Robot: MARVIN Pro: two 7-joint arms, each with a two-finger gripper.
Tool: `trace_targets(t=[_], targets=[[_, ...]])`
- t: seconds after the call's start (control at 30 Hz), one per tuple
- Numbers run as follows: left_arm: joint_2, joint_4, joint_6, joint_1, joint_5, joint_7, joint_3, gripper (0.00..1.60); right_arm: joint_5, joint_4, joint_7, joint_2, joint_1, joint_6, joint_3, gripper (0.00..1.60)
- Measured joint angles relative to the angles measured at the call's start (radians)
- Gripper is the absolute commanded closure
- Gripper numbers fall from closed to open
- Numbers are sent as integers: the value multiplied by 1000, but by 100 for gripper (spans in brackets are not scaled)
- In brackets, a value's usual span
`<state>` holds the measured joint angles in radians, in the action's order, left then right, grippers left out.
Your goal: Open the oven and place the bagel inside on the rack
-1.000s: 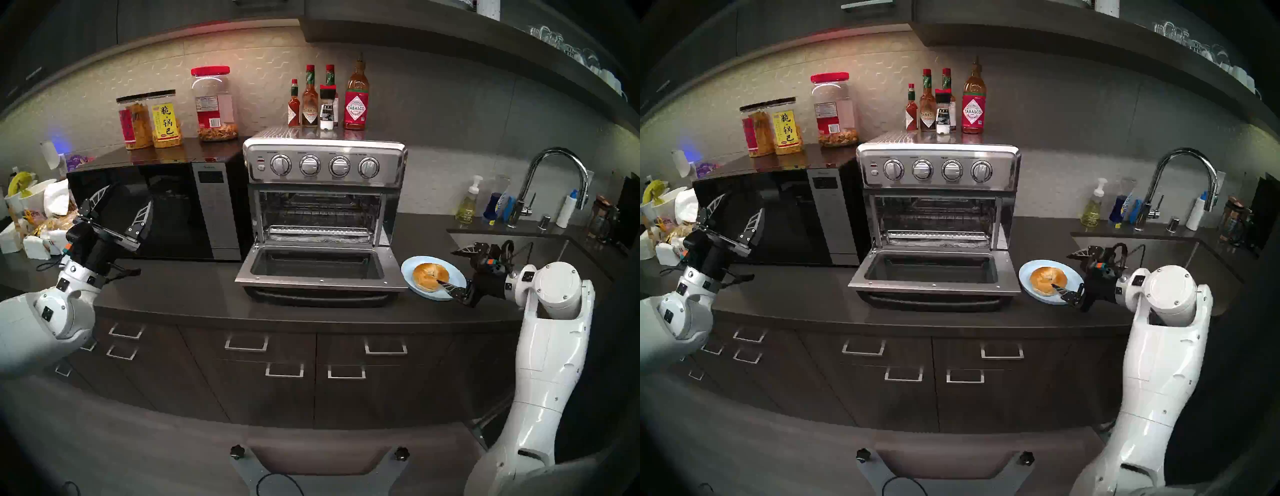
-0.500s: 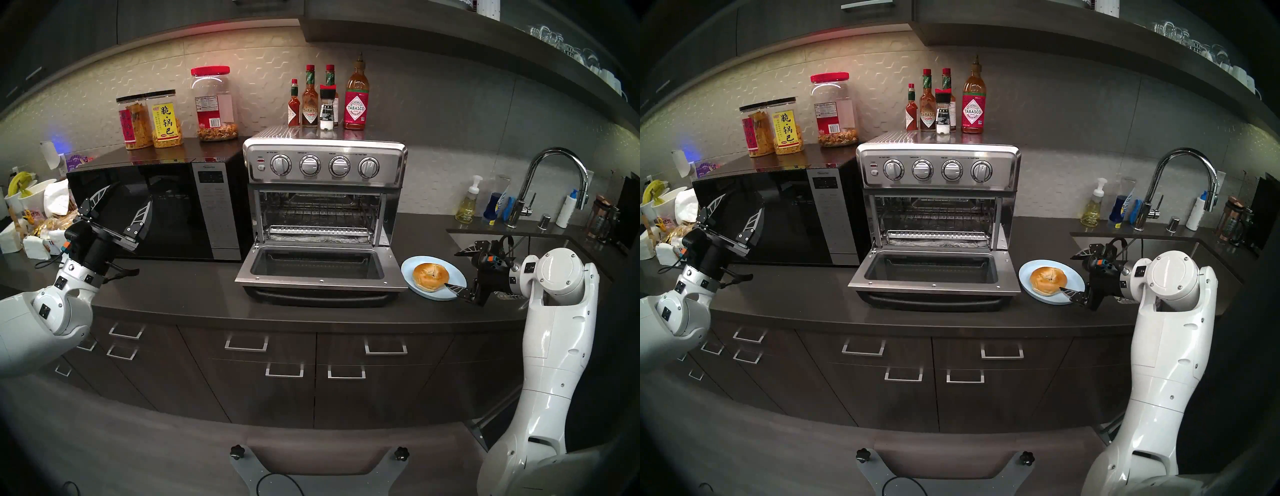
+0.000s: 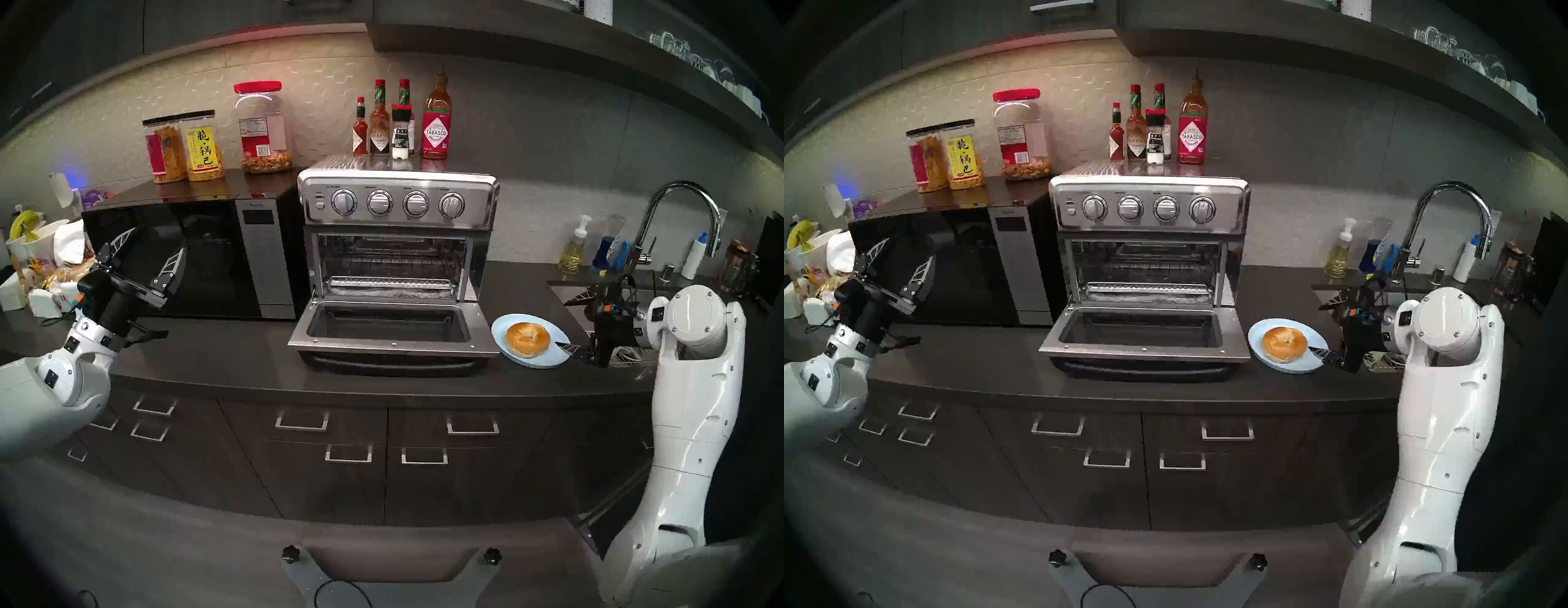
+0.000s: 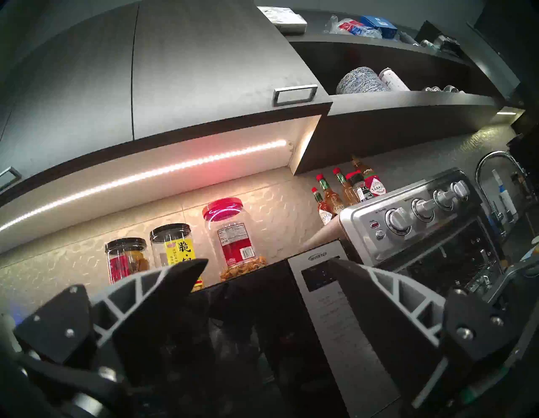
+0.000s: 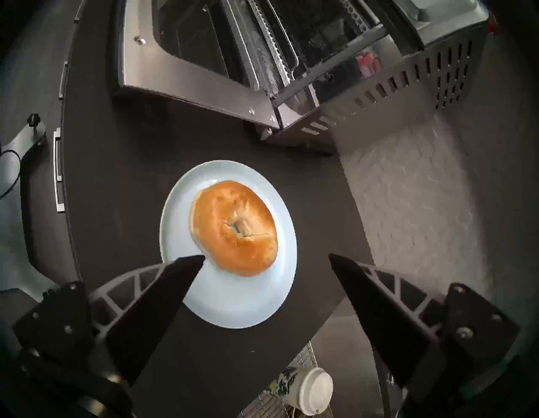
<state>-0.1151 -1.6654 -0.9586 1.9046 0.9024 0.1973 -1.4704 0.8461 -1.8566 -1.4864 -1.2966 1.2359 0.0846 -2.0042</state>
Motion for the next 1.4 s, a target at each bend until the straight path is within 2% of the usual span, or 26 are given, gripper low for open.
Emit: trace_targets(t=[0.67, 1.13, 1.4], targets=[[1, 16, 0, 45, 88, -123, -58, 0, -57, -63, 0, 48, 19, 14, 45, 0], [1, 28, 0, 76, 149, -209, -96, 0, -61, -79, 0, 76, 103, -14, 133, 0], [1, 36, 0, 97, 190, -268, -121, 0, -59, -101, 0, 117, 125, -34, 173, 0]])
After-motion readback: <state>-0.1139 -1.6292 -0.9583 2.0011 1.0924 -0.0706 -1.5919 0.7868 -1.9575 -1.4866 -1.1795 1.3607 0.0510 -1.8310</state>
